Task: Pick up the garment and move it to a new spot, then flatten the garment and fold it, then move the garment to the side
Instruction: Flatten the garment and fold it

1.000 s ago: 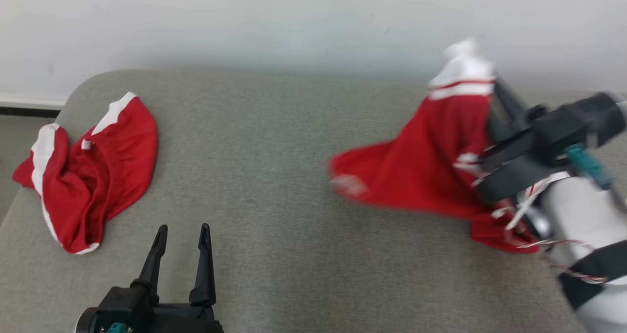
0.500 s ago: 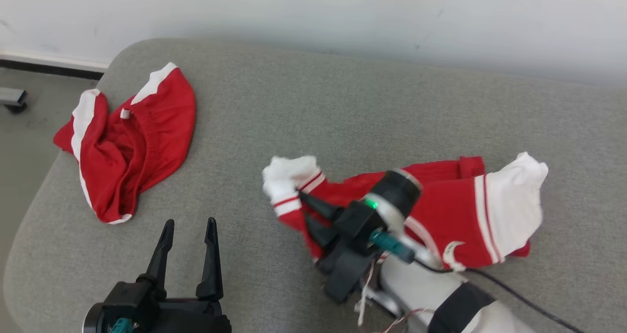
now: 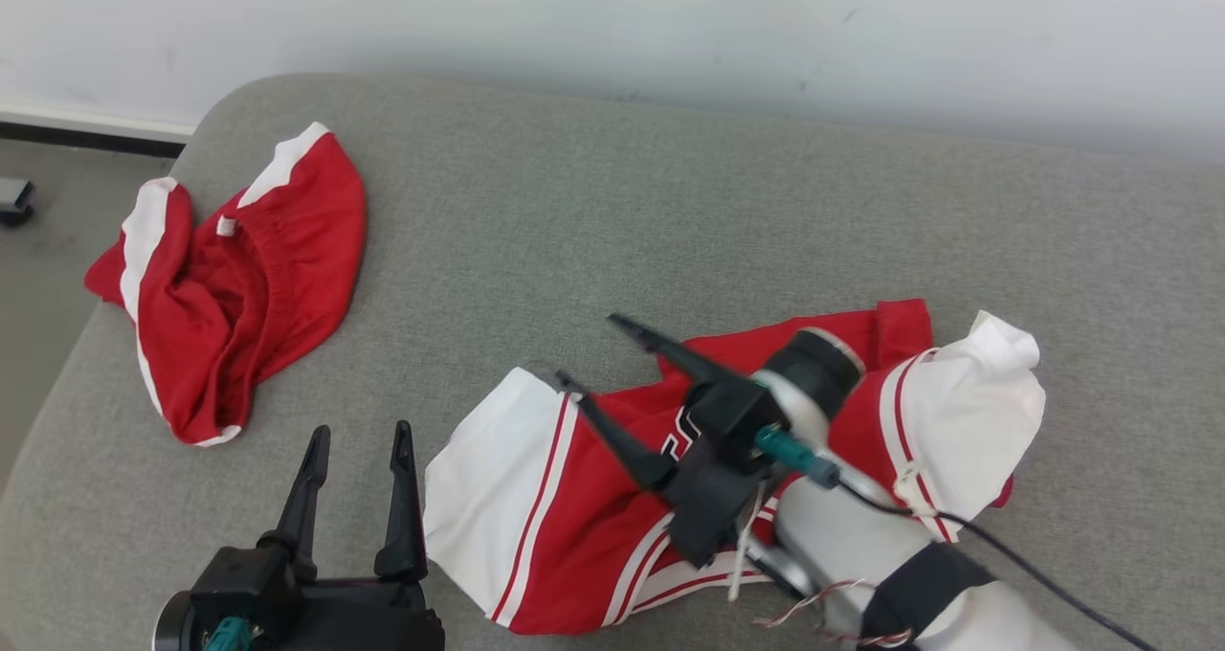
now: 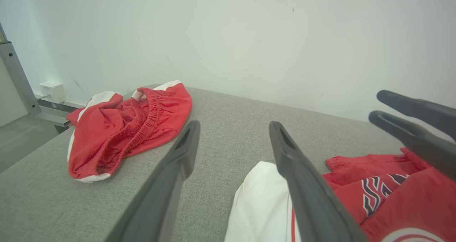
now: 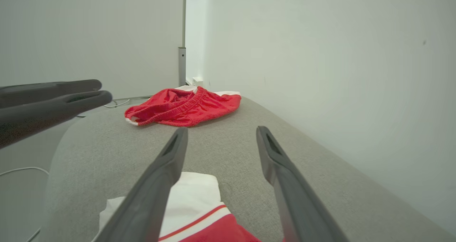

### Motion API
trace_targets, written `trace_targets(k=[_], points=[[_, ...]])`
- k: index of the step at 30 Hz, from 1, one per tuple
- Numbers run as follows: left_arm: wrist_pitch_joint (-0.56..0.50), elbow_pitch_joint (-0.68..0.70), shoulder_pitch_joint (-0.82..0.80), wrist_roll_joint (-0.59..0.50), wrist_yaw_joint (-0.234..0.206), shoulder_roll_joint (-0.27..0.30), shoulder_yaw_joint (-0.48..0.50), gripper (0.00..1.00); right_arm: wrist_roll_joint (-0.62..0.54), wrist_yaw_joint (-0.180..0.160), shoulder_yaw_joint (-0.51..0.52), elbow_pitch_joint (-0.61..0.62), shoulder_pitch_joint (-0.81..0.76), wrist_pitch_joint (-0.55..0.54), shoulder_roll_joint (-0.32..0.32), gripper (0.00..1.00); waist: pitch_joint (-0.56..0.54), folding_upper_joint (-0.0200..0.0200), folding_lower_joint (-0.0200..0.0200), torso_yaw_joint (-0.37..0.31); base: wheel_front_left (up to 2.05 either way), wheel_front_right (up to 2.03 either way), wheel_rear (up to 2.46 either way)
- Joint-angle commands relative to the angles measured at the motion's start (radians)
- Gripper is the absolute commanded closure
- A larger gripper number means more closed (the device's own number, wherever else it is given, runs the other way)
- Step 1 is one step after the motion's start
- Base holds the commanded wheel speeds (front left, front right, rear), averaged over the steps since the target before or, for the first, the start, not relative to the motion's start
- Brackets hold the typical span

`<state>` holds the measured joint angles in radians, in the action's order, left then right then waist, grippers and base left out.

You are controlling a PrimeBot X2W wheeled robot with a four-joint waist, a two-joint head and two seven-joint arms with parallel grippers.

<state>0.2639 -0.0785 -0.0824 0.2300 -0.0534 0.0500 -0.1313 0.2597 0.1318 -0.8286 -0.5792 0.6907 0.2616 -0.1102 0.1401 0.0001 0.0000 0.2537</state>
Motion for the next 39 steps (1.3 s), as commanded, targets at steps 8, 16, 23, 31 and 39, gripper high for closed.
trace_targets(k=[8, 16, 23, 31, 39], points=[[0.001, 0.003, 0.025, -0.025, 0.011, 0.001, 0.033, 0.00, -0.025, -0.002, 0.232, 0.094, -0.084, 0.005, -0.111, 0.00, -0.049, -0.0001, 0.0000, -0.077, 0.00, 0.00, 0.00], [0.001, 0.008, 0.044, -0.039, 0.024, 0.001, 0.068, 0.00, -0.069, -0.002, 0.511, 0.262, -0.275, 0.003, -0.179, 0.00, -0.072, -0.0001, 0.0000, -0.137, 0.00, 0.00, 0.00], [0.001, 0.007, 0.058, -0.048, 0.034, 0.001, 0.088, 0.00, -0.094, -0.002, 0.715, 0.386, -0.490, 0.003, -0.159, 0.00, -0.089, -0.0001, 0.0000, -0.162, 0.00, 0.00, 0.00], [0.001, 0.002, 0.080, -0.061, 0.043, 0.001, 0.112, 0.00, -0.119, -0.002, 0.854, 0.487, -0.680, 0.003, -0.067, 0.00, -0.103, -0.0001, 0.0000, -0.187, 0.00, 0.00, 0.00], [0.001, 0.006, 0.077, -0.091, 0.044, 0.001, 0.116, 0.00, -0.130, -0.002, 0.846, 0.506, -0.690, 0.003, -0.049, 0.00, -0.103, -0.0001, 0.0000, -0.209, 0.00, 0.00, 0.00]])
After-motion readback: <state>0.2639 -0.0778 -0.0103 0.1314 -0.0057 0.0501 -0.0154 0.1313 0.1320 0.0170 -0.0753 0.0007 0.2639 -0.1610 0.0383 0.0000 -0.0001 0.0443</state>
